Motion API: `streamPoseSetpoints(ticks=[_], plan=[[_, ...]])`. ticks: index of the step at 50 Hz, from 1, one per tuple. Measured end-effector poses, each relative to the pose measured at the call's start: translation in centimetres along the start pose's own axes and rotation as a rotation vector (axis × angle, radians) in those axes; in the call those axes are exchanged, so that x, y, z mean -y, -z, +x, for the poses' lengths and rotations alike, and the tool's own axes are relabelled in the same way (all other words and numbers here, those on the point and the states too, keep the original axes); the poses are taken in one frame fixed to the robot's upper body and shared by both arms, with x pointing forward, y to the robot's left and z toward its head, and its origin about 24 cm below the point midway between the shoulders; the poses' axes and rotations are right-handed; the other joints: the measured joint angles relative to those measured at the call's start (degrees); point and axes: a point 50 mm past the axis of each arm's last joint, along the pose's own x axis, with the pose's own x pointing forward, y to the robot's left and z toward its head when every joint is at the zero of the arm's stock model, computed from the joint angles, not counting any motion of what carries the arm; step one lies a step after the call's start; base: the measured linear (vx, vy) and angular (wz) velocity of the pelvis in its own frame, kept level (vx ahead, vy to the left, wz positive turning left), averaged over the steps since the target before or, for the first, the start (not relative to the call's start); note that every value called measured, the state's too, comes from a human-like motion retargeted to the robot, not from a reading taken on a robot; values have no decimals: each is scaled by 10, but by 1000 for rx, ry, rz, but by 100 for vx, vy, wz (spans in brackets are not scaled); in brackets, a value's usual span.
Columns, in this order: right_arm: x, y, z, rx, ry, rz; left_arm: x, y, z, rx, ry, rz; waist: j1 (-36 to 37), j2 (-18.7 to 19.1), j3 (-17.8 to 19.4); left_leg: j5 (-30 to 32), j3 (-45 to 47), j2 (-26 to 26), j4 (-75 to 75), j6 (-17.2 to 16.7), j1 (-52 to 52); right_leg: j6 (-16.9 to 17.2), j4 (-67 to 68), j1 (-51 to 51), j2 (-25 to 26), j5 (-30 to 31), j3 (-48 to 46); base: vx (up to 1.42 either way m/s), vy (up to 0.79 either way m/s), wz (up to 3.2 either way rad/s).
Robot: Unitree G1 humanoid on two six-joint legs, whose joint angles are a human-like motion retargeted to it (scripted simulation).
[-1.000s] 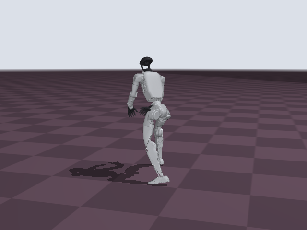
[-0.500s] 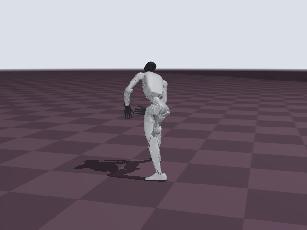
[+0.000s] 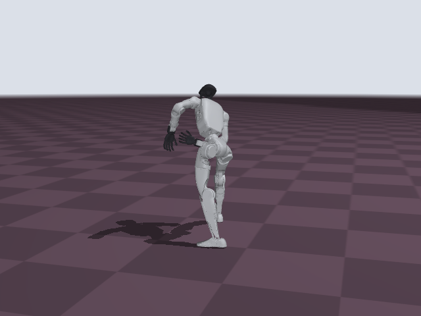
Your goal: Kungfu
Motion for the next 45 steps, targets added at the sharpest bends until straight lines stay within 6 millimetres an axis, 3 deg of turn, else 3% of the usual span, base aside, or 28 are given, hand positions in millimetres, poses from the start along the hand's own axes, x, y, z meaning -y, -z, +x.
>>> streamPoseSetpoints(ticks=[3, 5, 10, 12, 15, 18, 20, 22, 25, 27, 28, 30, 33, 39, 45], plan=[[9, 13, -13, -62, 65, 24, -13, 14, 6, -26, 3, -136, -8, 16, 2, -8, 10, 16, 3, 0, 4, -16, 8, 0, 6, 2, -48, 3, -1, -79], [13, 23, -25, -110, 108, 58, -29, 25, 9, -40, -43, -246, -14, 29, -2, -8, 21, 26, 5, 0, 6, -44, 18, 0, 8, -17, -81, 6, -14, -75], [31, 35, -61, -132, 343, 154, -100, 36, 6, 88, -394, -510, -35, 56, -19, 38, 37, 37, 6, 0, 28, -75, 90, 0, 23, -117, -105, 10, -29, -63], [47, 31, -78, -94, 491, 183, -138, 25, 0, 286, -609, -637, -47, 51, -16, 102, 47, 28, 15, 0, 56, -76, 120, 0, 42, -142, -81, 15, -42, -76], [72, 19, -96, 3, 672, 229, -189, 0, -19, 627, -903, -810, -83, 28, -21, 252, 63, 8, 31, 0, 90, -62, 151, 0, 69, -190, -36, 19, -66, -58], [103, -7, -103, 149, 791, 230, -234, -39, -39, 1006, -1015, -894, -100, -35, -48, 412, -13, -15, 95, 0, 98, -59, 182, 0, 135, -258, 19, 45, -98, -161], [119, -27, -109, 240, 852, 194, -254, -68, -47, 1216, -971, -899, -81, -77, -53, 451, -62, -29, 192, 0, 86, -60, 189, 37, 216, -290, 46, 51, -85, -363], [134, -51, -115, 320, 892, 120, -265, -95, -48, 1376, -898, -912, -78, -115, -61, 401, -93, -97, 247, 0, 46, -46, 157, 79, 259, -289, 92, 54, -36, -313], [146, -83, -119, 440, 931, 31, -273, -128, -52, 1575, -810, -944, -87, -144, -62, 305, -77, -107, 351, 0, -21, -39, 112, 172, 316, -297, 126, 60, -42, -283], [145, -96, -119, 518, 963, 9, -269, -143, -45, 1639, -735, -984, -87, -144, -58, 227, -65, -31, 396, 6, -37, -54, 57, 267, 379, -295, 116, 71, -62, -323], [145, -102, -119, 554, 978, -2, -266, -149, -42, 1662, -698, -1003, -87, -143, -55, 199, -44, 4, 412, 25, -46, -54, 30, 309, 402, -289, 120, 72, -39, -318], [144, -114, -119, 624, 1006, -20, -260, -160, -34, 1691, -609, -1040, -90, -143, -49, 148, -26, 47, 424, 51, -73, -50, -21, 384, 438, -275, 136, 70, -20, -296], [139, -126, -120, 709, 1037, -25, -246, -174, -18, 1719, -416, -1109, -90, -147, -48, 110, -13, 91, 384, 62, -108, -48, -78, 478, 476, -258, 171, 73, -12, -286], [125, -138, -121, 803, 1013, 2, -204, -202, 9, 1785, -31, -1234, -88, -148, -47, 128, -39, 179, 202, 77, -157, -59, -124, 602, 532, -252, 287, 65, 8, -280], [107, -139, -119, 880, 972, 100, -180, -226, 12, 1905, 144, -1401, -95, -129, -11, 159, -139, 234, -2, 96, -138, -54, -92, 668, 554, -289, 409, 54, 46, -288]])
